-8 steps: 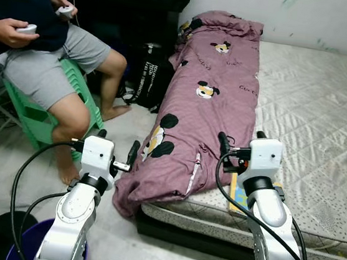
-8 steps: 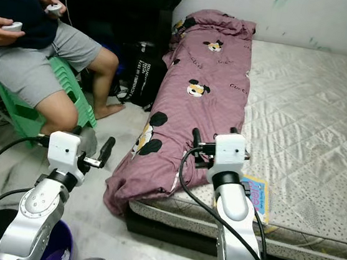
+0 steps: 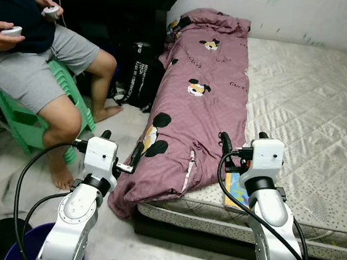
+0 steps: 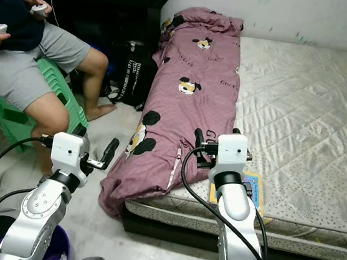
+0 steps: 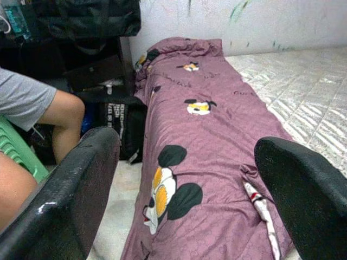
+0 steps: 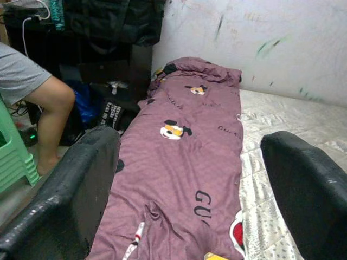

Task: Clean up the room

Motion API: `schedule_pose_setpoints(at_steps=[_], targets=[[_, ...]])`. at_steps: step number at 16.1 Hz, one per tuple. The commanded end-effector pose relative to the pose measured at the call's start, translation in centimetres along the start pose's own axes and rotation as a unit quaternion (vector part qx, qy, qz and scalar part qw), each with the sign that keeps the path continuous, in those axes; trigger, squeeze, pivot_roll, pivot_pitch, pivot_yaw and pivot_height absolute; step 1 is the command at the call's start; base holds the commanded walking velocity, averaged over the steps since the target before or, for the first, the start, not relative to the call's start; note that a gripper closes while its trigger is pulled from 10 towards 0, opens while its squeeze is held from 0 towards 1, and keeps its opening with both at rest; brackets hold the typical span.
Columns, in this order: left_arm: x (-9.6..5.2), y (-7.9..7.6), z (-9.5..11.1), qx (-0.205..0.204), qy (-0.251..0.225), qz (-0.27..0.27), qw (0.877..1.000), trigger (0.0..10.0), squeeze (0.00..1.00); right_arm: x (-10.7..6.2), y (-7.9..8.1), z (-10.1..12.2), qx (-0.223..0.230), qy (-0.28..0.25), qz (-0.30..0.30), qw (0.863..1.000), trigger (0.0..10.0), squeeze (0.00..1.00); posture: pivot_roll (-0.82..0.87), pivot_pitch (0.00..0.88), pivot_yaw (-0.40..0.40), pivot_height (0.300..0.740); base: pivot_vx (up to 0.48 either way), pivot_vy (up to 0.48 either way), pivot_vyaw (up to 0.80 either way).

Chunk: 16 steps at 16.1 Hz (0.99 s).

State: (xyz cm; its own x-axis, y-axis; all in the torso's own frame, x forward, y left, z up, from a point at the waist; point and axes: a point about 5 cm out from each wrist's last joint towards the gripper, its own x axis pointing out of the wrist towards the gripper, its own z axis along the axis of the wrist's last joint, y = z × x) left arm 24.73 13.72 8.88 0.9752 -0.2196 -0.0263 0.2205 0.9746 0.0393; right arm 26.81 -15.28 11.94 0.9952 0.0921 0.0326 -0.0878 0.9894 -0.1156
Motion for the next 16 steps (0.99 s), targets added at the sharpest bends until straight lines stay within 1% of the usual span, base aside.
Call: schedule_pose_setpoints(at_steps=[1,11,13,14,16], targets=[[-0.05,0.27,0.34,0.001,-0.007,-0.001,1.0,10.0,0.0,0.23,0.02,0.15,0.0,-0.005,0.0,1.0,10.0,0.0,-0.01,0.0,0.025,0.74,0.296,0.0,0.0],[-0.02,0.32,0.24,-0.001,-0.004,0.001,1.0,10.0,0.0,0.19,-0.12,0.02,-0.003,-0.004,-0.004,1.0,10.0,0.0,-0.01,0.0,0.028,0.74,0.321,0.0,0.0],[0.05,0.27,0.15,0.004,-0.006,0.01,1.0,10.0,0.0,0.14,-0.15,-0.03,-0.004,-0.004,-0.004,1.0,10.0,0.0,-0.01,0.0,0.029,0.74,0.0,0.0,0.0],[0.1,0.21,-0.02,0.005,0.003,0.01,1.0,10.0,0.0,0.11,-0.18,-0.11,-0.005,-0.003,-0.004,1.0,10.0,0.0,-0.01,0.0,0.028,0.74,0.0,0.0,0.0],[0.12,0.24,-0.07,0.004,0.005,0.011,1.0,10.0,0.0,0.12,-0.18,-0.14,-0.005,-0.002,-0.004,1.0,10.0,0.0,-0.01,0.0,0.028,0.74,0.0,0.0,0.0]])
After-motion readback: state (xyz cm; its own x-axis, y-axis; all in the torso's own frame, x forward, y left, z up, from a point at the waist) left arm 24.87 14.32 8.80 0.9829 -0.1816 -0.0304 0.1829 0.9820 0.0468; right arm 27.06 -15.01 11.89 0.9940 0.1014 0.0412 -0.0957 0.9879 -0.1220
